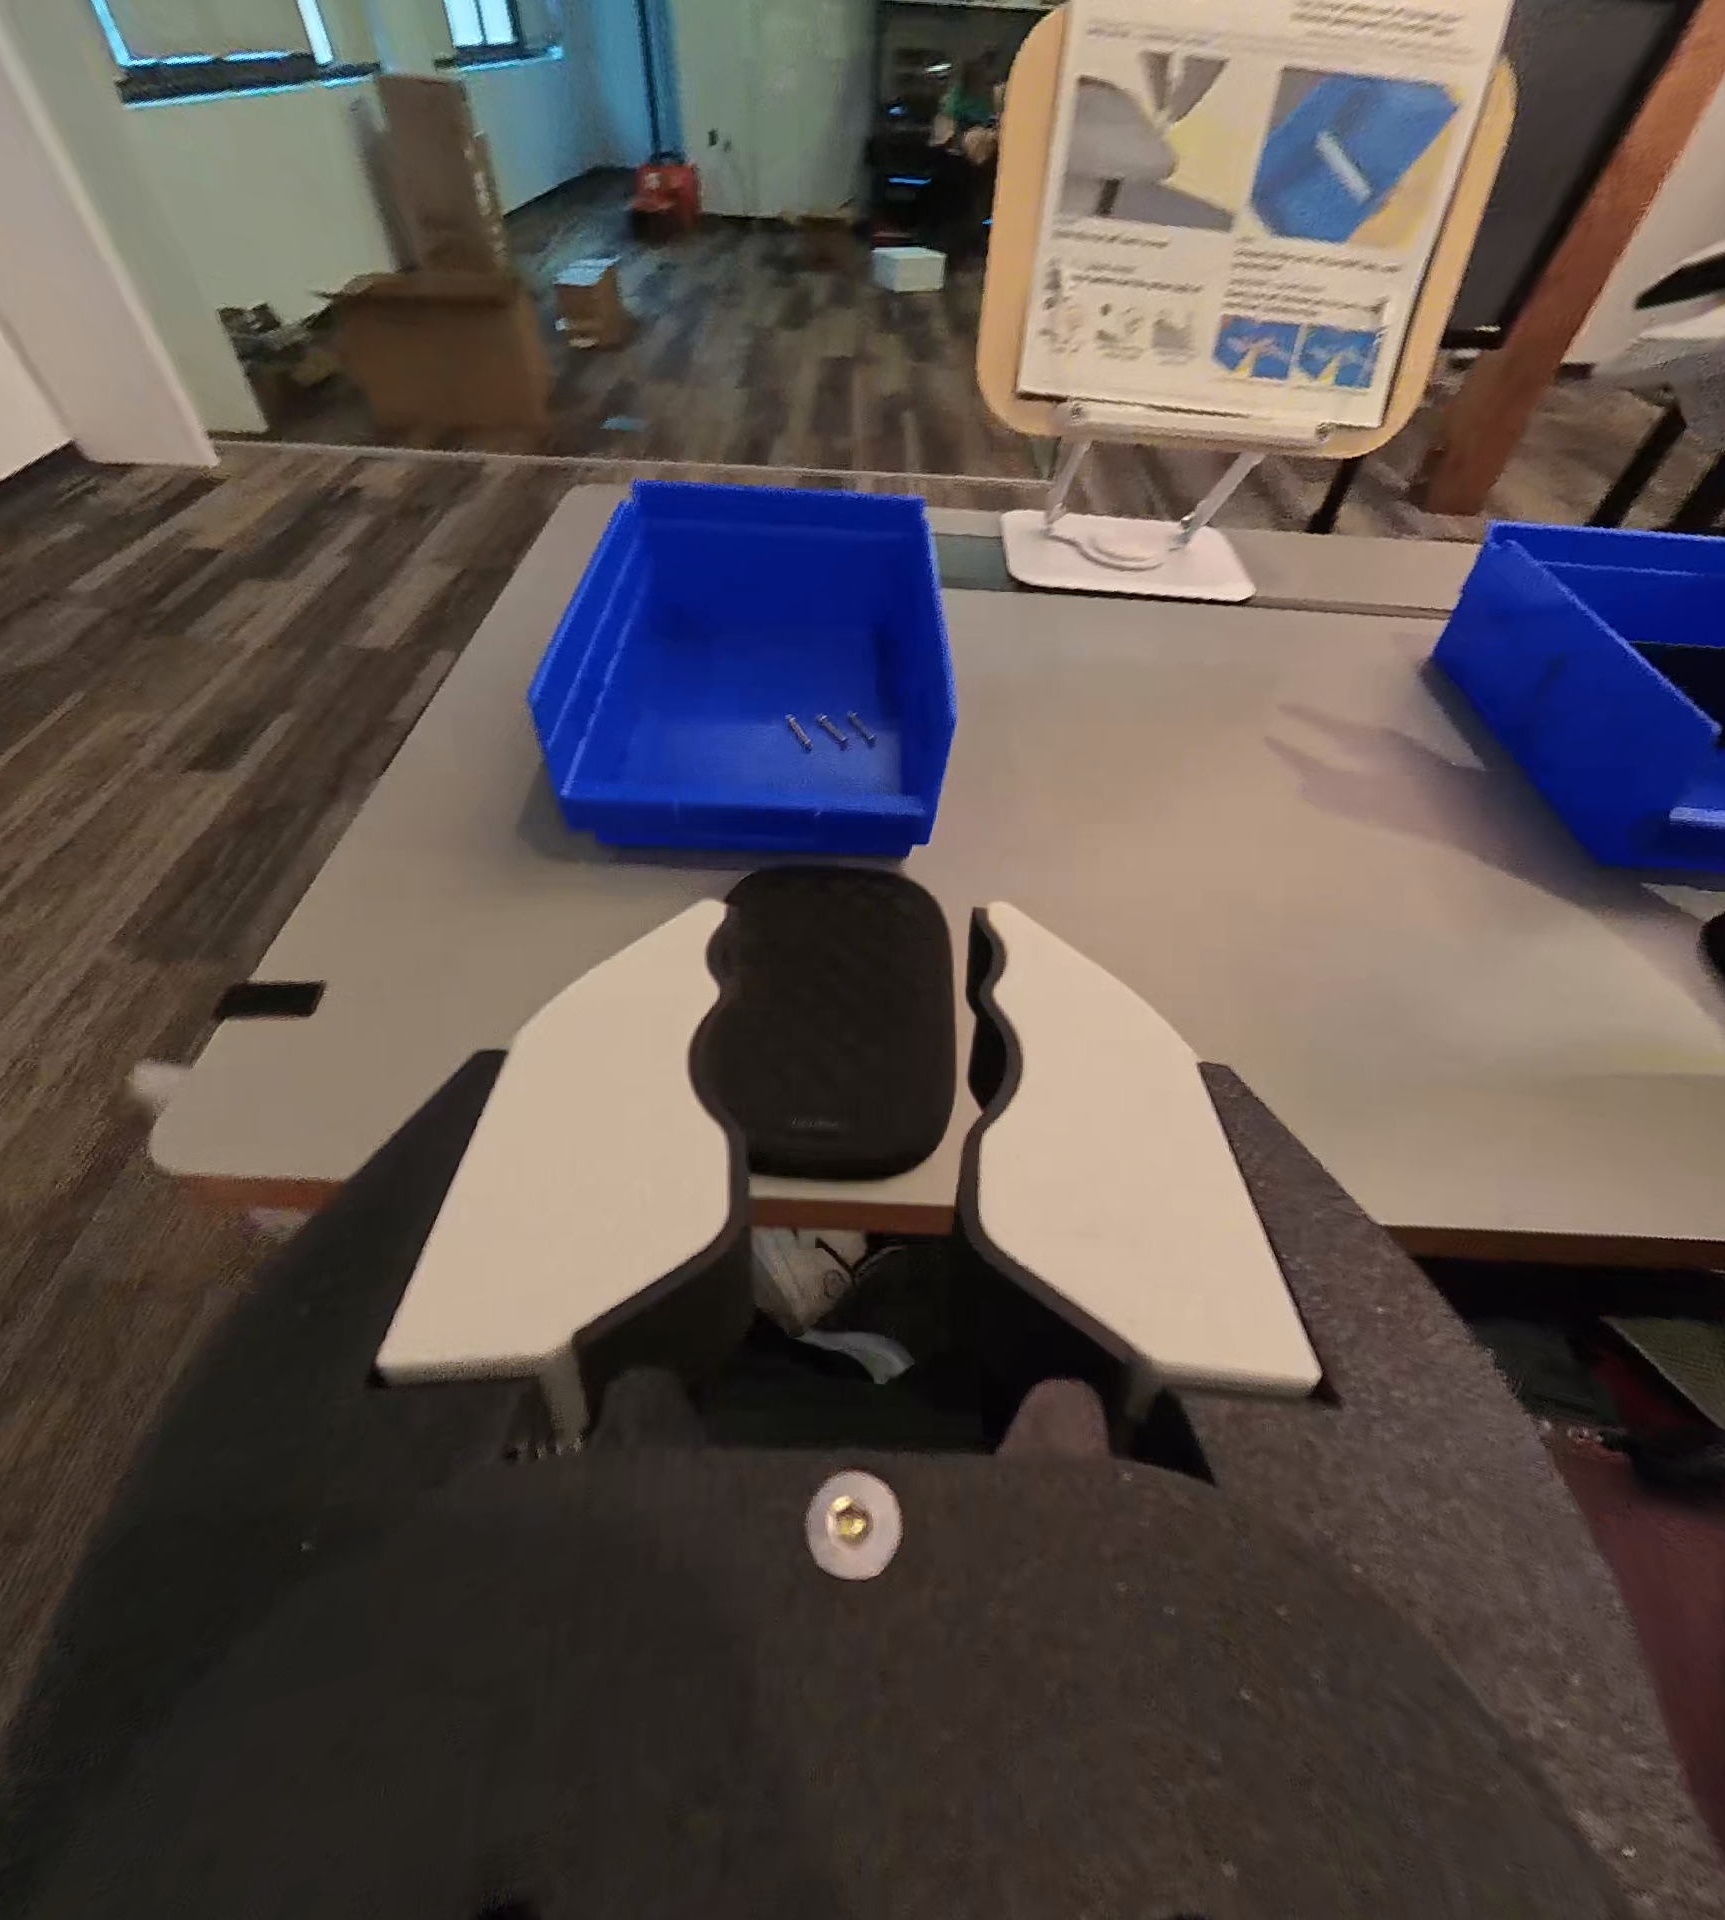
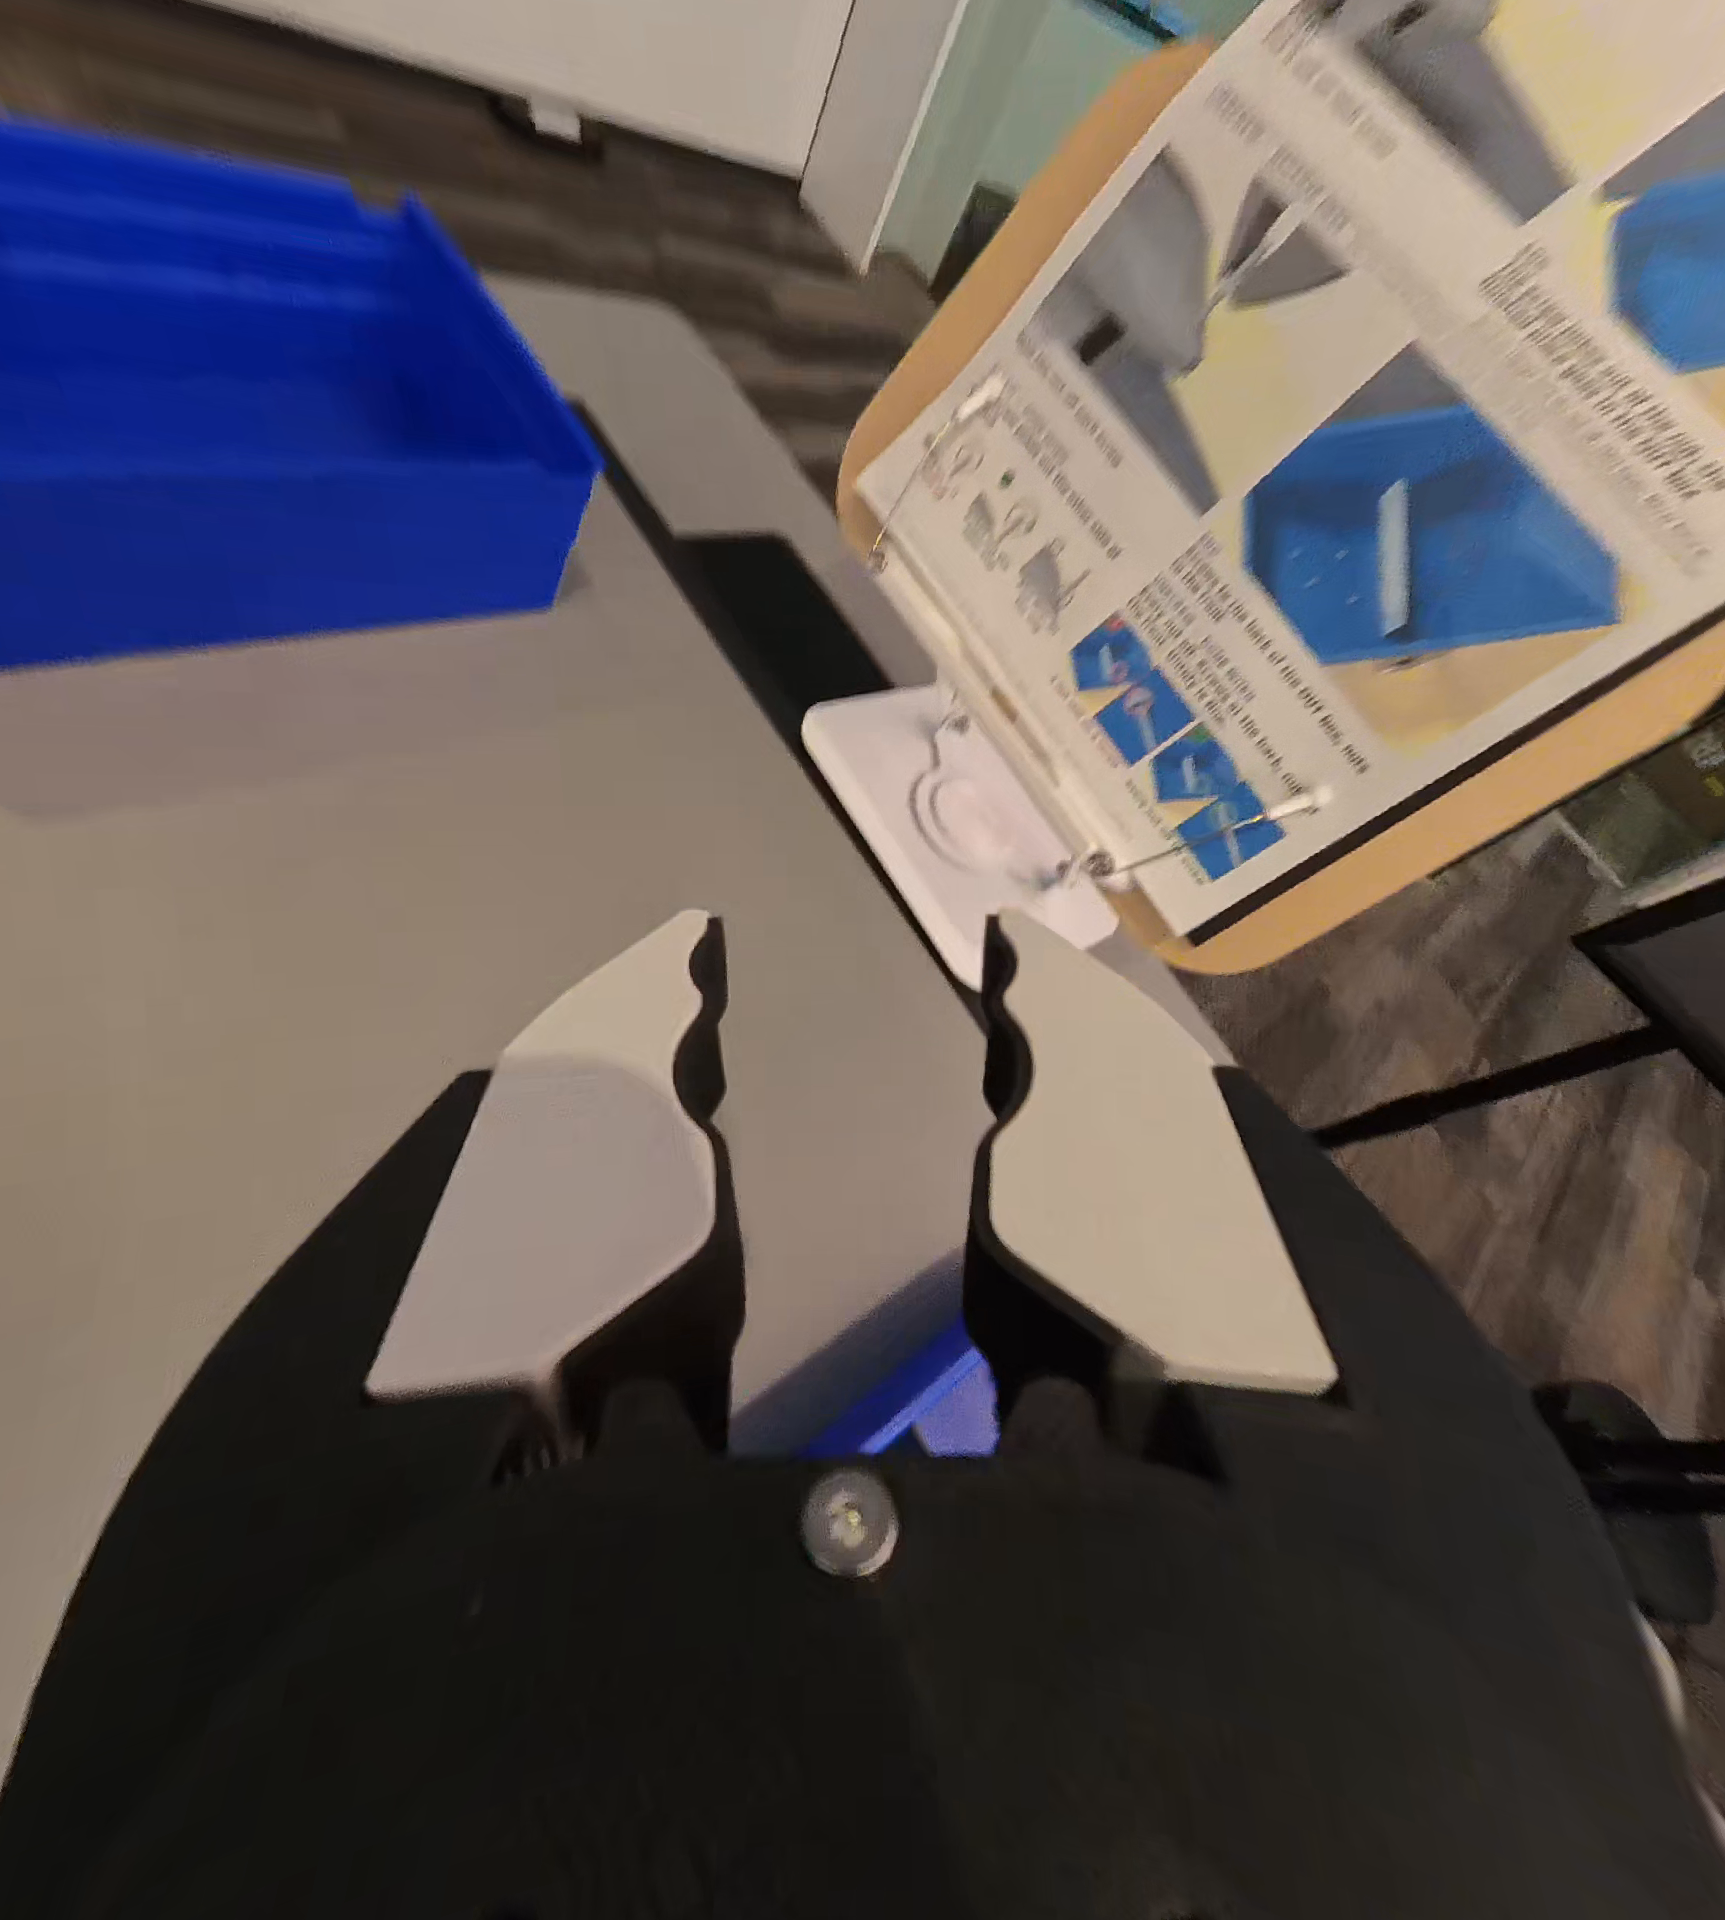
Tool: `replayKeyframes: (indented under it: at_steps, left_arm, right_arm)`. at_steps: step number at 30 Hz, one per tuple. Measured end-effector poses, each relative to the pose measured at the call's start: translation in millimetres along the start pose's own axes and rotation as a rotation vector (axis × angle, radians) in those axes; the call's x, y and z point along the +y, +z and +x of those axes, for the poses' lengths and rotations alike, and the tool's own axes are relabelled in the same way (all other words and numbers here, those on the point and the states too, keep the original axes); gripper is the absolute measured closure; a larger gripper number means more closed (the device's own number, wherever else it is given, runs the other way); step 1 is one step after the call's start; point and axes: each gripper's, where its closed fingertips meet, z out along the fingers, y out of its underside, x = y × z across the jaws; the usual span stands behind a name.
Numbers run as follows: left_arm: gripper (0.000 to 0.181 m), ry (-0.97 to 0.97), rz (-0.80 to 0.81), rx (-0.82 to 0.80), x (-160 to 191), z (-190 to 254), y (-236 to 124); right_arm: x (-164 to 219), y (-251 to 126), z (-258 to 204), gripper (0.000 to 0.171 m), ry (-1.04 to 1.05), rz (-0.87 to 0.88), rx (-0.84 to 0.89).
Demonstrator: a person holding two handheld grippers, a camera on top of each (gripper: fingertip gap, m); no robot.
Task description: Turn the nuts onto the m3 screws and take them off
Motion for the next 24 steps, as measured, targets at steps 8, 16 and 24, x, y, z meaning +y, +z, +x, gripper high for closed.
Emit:
replayKeyframes:
  at_steps: [8,16,24]
  left_arm:
    - [0.139,0.006,0.021,-0.039,-8,-14,-11]
    - [0.138,-0.007,0.009,0.018,1,-18,18]
    - [0.138,-0.04,0.026,0.049,0,-75,43]
  right_arm:
    - [44,26,-37,0.123,-0.066,-0.279,-0.124]
    - [51,55,-60,0.123,-0.116,-0.328,-0.15]
    - [47,81,-92,0.123,-0.104,-0.295,-0.195]
